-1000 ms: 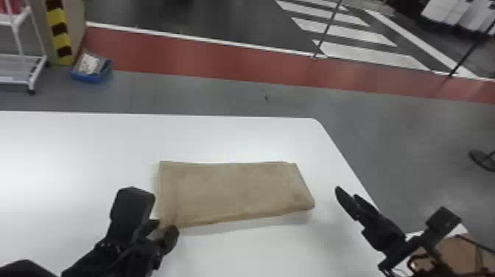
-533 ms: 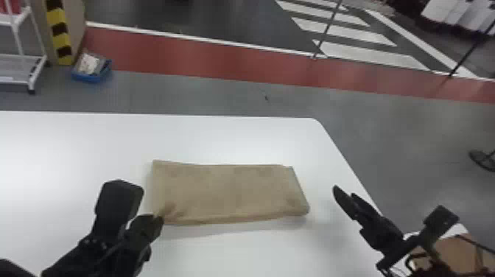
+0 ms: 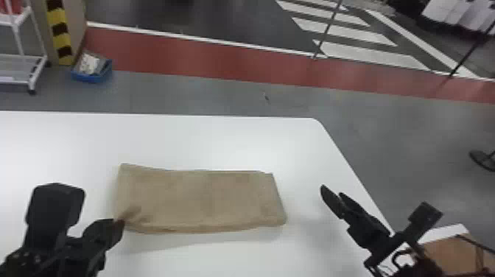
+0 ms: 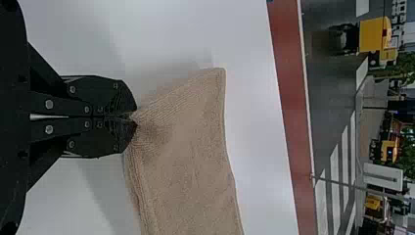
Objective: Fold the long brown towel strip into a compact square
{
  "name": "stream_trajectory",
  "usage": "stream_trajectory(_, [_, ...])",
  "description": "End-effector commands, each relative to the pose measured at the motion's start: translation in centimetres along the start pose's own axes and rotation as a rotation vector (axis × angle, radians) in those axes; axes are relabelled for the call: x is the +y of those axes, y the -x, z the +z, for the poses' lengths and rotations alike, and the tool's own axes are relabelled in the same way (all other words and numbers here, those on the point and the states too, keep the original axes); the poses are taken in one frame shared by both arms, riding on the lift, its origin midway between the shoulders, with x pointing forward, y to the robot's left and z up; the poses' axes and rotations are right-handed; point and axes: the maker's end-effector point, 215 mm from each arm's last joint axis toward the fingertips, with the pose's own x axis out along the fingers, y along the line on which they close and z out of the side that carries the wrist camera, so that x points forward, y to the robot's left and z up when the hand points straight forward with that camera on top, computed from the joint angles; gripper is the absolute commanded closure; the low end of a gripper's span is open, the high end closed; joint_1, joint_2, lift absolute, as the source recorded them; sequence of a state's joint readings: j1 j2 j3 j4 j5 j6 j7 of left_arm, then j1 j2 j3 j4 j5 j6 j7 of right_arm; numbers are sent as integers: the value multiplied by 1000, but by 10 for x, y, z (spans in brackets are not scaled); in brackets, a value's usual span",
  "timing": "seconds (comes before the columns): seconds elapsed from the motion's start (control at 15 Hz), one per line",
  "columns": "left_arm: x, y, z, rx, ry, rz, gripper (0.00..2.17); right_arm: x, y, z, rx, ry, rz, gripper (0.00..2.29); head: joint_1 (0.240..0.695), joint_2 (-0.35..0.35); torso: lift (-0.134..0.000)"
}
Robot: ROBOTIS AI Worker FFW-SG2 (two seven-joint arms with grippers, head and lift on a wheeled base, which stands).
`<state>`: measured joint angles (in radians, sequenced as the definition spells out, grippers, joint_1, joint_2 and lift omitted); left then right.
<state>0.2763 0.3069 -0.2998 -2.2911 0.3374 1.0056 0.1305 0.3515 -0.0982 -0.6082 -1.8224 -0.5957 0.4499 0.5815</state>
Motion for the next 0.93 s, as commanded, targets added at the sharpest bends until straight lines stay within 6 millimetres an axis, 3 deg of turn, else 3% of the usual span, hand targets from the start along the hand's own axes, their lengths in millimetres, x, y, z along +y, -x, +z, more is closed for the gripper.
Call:
stream_trajectory(0.0, [4, 6, -8, 8, 11, 2, 1382, 8, -8, -5, 10, 2, 9, 100, 695, -350, -124])
stream_trajectory(0.07, [-1, 8, -9, 8, 12, -13, 1058, 13, -15, -7, 20, 2, 16, 188, 695, -350, -124])
stream_trajectory(0.2, [-6, 15, -7, -2, 11, -29, 194, 28, -28, -10, 39, 10, 27, 282, 695, -350, -124])
stream_trajectory(0.27, [-9, 18, -3, -11, 9, -35, 36, 38, -34, -10, 48, 30, 27, 286, 695, -350, -124])
stream_trajectory(0.4, [-4, 26, -1, -20, 10, -26, 33, 57, -45, -13, 72, 101, 12, 289, 695, -350, -124])
stream_trajectory(0.6, [7, 34, 1, -28, 8, -10, 33, 72, -57, -43, 213, 172, -28, 414, 695, -347, -124])
stream_trajectory(0.73, [11, 36, 4, -36, 9, -8, 33, 74, -54, -70, 345, 194, -70, 505, 695, -304, -124])
stream_trajectory(0.87, [12, 35, 2, -33, 11, -10, 33, 74, -47, -84, 431, 214, -116, 505, 695, -283, -124])
